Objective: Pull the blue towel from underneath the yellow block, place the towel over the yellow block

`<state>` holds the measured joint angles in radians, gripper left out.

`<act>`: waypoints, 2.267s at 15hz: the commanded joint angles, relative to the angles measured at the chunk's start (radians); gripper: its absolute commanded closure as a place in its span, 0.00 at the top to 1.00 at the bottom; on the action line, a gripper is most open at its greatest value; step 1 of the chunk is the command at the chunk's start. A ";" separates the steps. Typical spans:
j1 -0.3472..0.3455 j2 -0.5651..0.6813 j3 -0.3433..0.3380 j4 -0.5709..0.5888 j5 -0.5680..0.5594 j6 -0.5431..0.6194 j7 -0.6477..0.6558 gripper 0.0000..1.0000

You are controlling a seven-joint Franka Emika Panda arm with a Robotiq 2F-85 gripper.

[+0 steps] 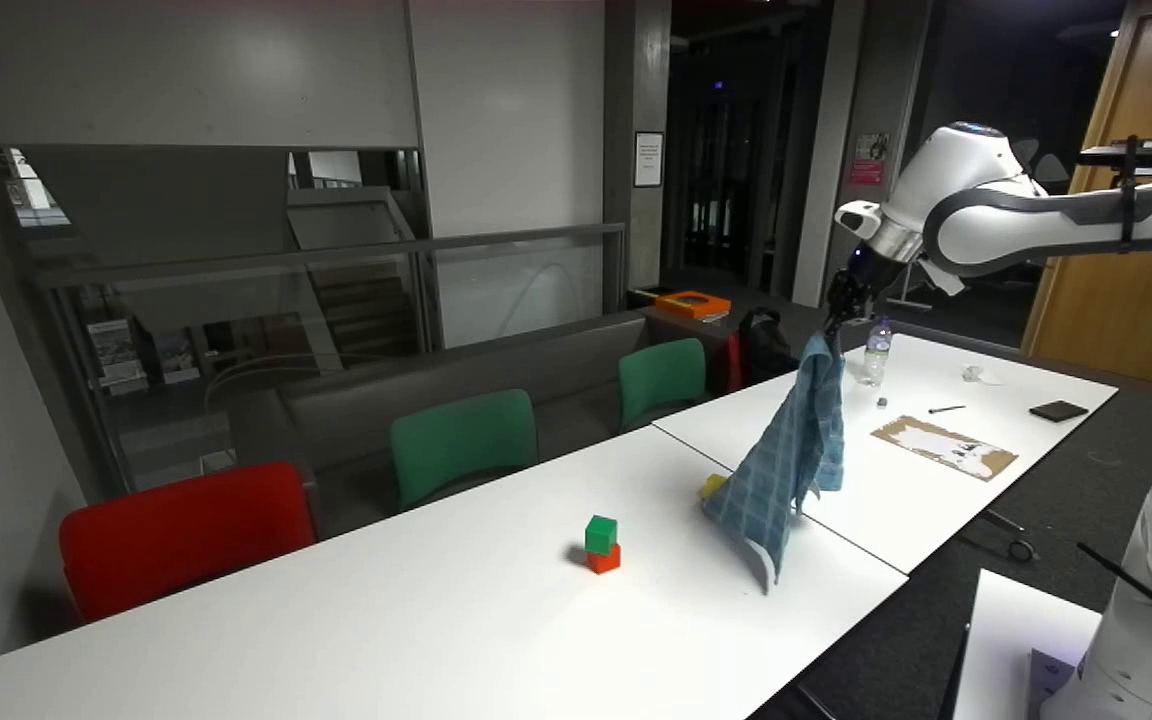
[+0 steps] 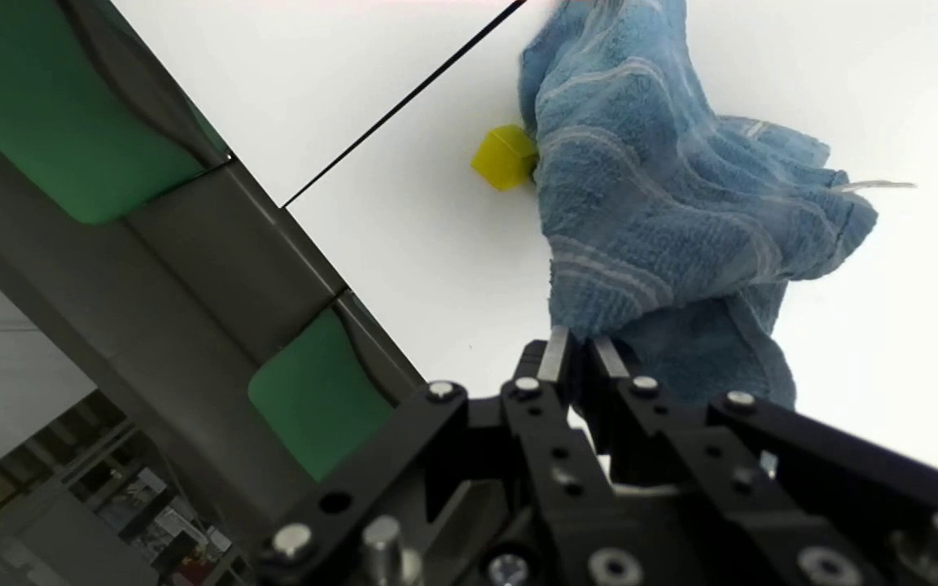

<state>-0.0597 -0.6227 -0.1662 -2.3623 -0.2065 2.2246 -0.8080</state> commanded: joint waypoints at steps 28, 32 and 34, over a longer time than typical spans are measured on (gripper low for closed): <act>0.030 0.194 -0.097 0.053 0.043 0.197 -0.012 0.02; 0.034 0.245 -0.103 0.071 0.079 0.208 -0.035 0.02; 0.037 0.279 -0.112 0.082 0.104 0.213 -0.056 0.02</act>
<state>-0.0402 -0.4039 -0.2502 -2.3233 -0.1510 2.4024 -0.8087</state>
